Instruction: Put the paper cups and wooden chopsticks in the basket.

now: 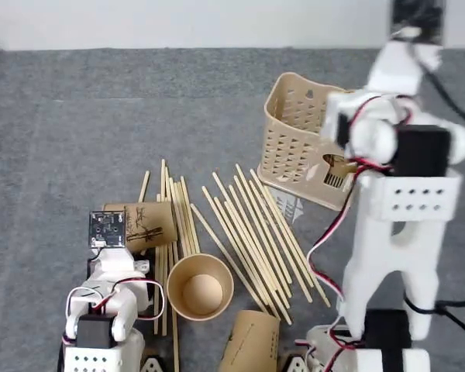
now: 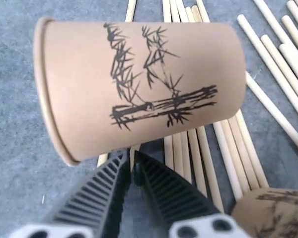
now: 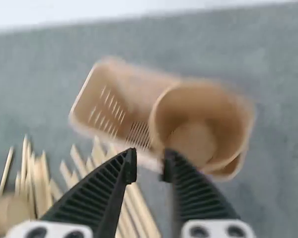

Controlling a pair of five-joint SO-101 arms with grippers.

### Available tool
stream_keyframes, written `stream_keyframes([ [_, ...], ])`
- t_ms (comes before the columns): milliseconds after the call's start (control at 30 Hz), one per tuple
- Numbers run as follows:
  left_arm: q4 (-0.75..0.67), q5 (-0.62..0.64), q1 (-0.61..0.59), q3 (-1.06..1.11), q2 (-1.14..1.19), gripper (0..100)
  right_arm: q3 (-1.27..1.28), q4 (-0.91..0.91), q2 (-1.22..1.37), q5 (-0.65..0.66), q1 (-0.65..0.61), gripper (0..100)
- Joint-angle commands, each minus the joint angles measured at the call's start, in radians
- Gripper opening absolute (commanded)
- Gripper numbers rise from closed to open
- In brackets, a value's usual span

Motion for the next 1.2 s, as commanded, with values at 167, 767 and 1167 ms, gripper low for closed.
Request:
stream_keyframes([
  [167,0.003,-0.005,0.002,-0.016,-0.017,1,0.226,0.116,-0.176,0.012,-0.191,4.3],
  [767,0.003,-0.005,0.002,-0.016,-0.017,1,0.996,-0.134,-0.466,-0.132,-0.777,10.2],
  [1167,0.003,-0.005,0.002,-0.016,-0.017,1,1.224,-0.308,-0.466,-0.135,-0.776,9.9],
])
